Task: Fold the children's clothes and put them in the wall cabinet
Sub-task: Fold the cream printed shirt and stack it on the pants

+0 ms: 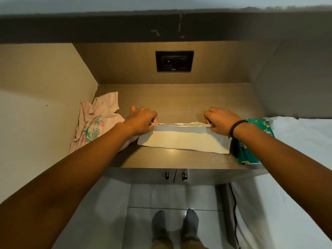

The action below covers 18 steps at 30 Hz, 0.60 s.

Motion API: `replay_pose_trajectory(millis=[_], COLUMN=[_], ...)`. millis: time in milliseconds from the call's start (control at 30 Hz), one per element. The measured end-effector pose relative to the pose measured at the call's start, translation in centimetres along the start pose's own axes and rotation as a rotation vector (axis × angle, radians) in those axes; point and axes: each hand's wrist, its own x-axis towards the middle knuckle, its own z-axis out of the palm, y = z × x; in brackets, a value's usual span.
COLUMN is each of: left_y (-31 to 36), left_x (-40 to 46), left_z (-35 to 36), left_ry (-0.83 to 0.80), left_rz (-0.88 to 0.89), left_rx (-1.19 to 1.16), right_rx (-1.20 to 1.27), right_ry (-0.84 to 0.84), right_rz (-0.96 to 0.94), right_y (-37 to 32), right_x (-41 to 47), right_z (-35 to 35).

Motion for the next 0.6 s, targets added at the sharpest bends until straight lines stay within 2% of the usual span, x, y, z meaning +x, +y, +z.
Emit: replay_pose_trajectory(millis=[67,167,200,300,333,400,467,533,600], left_y=[-0.6,-1.1,-0.6,3.7,5.9,10.0,11.9,11.6,10.2], left_x=[-1.6,-3.9,-4.7,-6.5,-6.8,-6.3,-4.9,-3.1,-0.9], left_z=[0.9,2.2,2.4,3.9,4.8,6.8,8.5,9.1,8.6], left_ry=[0.021,-0.036,0.018,0.284,0.305,0.164,0.035,0.037,0.038], left_rz=[0.065,0.053,0.02,-0.108,-0.162,-0.309,-0.417,-0.392,-0.226], left_rx=[0.093,0.136,0.093,-0.107,-0.186,-0.329,-0.329,-0.257,-0.183], right_rx=[-0.004,0.025,0.058,0.136,0.164,0.167,0.128,0.091,0.126], right_ry=[-0.018,-0.186,-0.159,0.105,0.16,0.159,0.087,0.06,0.126], right_rz=[-0.042,-0.1,-0.111,-0.132,-0.149,-0.22,-0.282,-0.273,-0.174], right_y=[-0.1,-0.2,-0.3,-0.8,-1.2,-2.3,-3.0,-3.3,-4.3], right_x=[-1.8,-3.6,-3.7,-2.1,-1.2,0.6,1.4,0.5,-1.0], right_z=[1.0,2.0,2.1,2.0,2.2,3.2,5.3,7.5,8.9])
